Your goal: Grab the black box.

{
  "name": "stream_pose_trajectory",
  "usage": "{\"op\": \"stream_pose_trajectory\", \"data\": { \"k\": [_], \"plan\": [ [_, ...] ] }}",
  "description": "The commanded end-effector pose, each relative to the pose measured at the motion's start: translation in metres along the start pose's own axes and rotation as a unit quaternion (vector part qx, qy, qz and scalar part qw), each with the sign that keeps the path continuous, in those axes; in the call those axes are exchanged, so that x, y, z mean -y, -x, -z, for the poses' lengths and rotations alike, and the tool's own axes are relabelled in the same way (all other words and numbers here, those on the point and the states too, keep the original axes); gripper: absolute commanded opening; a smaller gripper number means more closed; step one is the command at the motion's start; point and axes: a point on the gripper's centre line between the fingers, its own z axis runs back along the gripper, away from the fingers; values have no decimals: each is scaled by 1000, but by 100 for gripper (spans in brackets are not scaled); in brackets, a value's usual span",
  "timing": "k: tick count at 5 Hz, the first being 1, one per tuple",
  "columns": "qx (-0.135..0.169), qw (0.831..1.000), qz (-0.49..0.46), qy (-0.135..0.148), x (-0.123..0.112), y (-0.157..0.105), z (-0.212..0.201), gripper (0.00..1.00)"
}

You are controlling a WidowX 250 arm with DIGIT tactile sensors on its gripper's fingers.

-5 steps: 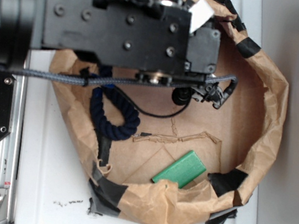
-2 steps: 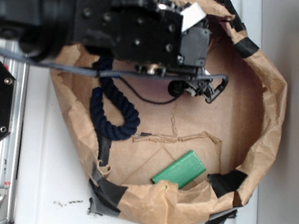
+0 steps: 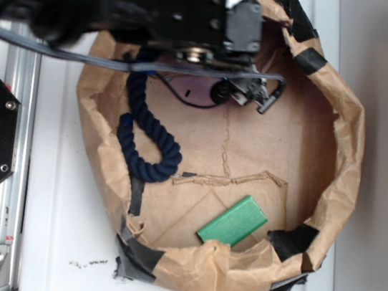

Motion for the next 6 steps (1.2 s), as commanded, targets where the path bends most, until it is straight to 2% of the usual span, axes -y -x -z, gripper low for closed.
{"op": "stream_pose_trajectory", "data": {
  "k": [1, 3, 5, 6],
  "plan": [
    [47, 999, -3, -4, -14, -13, -13, 100],
    [70, 997, -3, -30, -11, -17, 1, 100],
    [60, 997, 35, -41, 11, -10, 21, 100],
    [36, 997, 52, -36, 26, -4, 30, 100]
  ]
}}
